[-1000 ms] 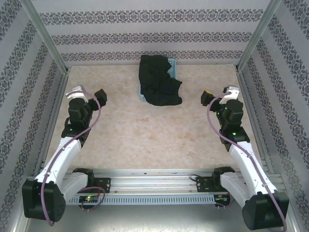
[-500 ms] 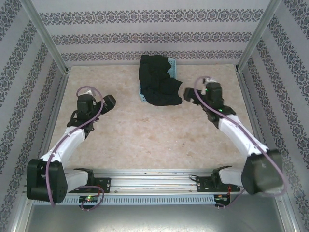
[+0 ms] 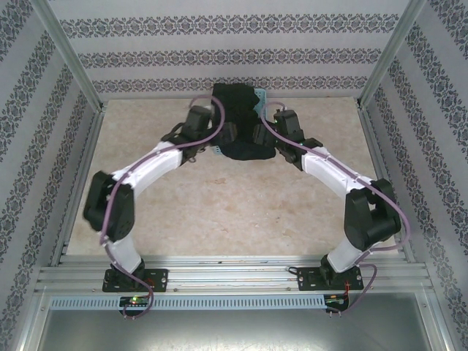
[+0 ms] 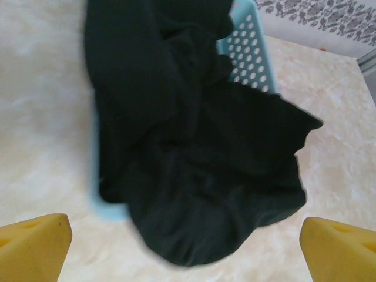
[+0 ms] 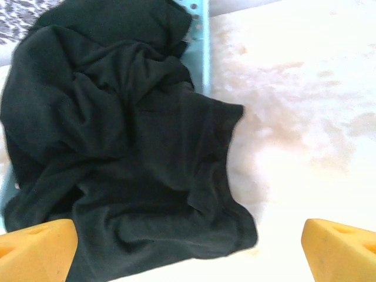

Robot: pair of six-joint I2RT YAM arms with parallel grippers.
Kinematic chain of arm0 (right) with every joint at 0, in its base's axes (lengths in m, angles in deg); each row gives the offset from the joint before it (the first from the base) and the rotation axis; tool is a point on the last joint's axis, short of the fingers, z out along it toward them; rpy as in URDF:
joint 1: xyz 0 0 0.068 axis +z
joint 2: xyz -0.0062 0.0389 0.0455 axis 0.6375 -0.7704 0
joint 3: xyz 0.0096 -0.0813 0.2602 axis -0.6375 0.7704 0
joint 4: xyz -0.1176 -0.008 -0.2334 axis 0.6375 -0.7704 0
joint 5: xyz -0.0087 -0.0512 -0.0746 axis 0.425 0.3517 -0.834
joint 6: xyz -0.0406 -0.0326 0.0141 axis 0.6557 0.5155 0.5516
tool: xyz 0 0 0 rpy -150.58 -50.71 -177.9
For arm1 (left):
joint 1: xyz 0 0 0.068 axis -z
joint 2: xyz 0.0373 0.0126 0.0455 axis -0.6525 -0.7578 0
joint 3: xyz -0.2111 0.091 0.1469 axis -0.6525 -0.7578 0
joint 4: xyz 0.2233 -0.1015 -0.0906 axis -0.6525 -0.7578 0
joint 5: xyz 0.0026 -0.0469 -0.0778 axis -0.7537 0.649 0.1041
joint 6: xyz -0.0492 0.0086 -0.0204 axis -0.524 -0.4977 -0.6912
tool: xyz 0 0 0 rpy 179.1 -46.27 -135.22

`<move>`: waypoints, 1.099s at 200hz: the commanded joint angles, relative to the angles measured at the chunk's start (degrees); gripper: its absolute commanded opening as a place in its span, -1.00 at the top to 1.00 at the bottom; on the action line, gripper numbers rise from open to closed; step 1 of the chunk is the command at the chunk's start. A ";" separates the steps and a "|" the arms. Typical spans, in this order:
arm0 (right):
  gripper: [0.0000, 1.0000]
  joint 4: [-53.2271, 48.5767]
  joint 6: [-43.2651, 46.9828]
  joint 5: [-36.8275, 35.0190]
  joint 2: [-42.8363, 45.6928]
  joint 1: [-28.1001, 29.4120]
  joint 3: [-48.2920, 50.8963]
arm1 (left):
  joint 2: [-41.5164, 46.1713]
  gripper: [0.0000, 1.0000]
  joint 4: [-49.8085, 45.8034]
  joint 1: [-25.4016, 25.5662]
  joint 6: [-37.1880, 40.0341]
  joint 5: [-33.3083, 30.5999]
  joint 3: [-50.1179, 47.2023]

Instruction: Fold the inside-out t-shirt

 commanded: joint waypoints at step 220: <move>-0.96 -14.51 -7.61 0.03 47.78 -6.70 32.84 | -45.55 1.00 -26.67 -6.11 3.01 -19.98 51.49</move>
